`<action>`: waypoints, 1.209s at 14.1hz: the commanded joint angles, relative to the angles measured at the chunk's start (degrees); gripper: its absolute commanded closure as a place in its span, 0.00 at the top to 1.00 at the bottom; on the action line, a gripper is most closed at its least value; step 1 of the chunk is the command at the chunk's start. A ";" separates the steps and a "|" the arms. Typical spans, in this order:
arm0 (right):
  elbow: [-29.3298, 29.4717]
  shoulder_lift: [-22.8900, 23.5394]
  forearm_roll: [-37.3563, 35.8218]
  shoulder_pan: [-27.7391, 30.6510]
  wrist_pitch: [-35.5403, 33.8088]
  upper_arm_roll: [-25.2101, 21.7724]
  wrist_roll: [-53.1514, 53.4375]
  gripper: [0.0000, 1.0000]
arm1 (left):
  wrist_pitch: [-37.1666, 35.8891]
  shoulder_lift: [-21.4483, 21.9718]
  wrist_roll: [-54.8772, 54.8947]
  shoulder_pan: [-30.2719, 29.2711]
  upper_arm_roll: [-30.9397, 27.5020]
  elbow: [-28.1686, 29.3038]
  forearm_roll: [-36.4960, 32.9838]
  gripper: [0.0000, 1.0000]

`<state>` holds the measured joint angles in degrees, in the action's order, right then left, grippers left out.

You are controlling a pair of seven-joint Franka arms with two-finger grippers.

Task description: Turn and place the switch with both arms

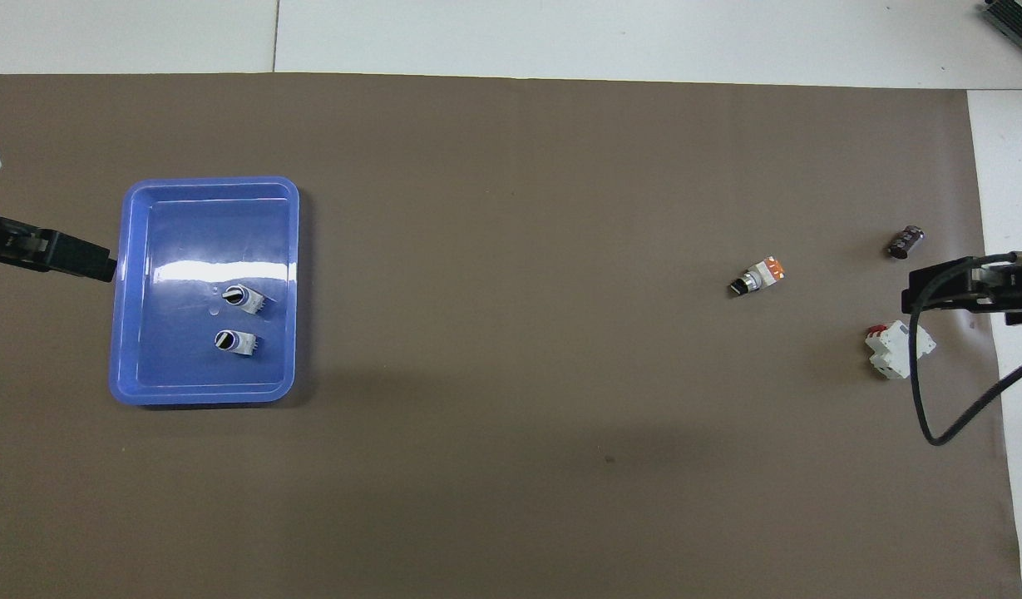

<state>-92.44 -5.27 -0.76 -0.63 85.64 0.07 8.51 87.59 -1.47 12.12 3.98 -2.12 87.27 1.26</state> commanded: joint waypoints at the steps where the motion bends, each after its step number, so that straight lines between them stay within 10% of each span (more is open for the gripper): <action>1: -1.16 -1.23 0.68 0.01 -0.12 -0.07 -0.51 1.00 | -3.91 -1.26 -0.96 -0.55 -0.26 -3.69 0.59 1.00; 17: -1.16 -1.23 0.68 0.01 -0.12 -0.07 -0.51 1.00 | -6.91 4.55 -4.74 -3.72 1.94 0.88 0.06 1.00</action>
<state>-92.44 -5.36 -0.76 -0.63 85.64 0.07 8.51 80.07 1.69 8.08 1.00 -0.94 86.55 1.31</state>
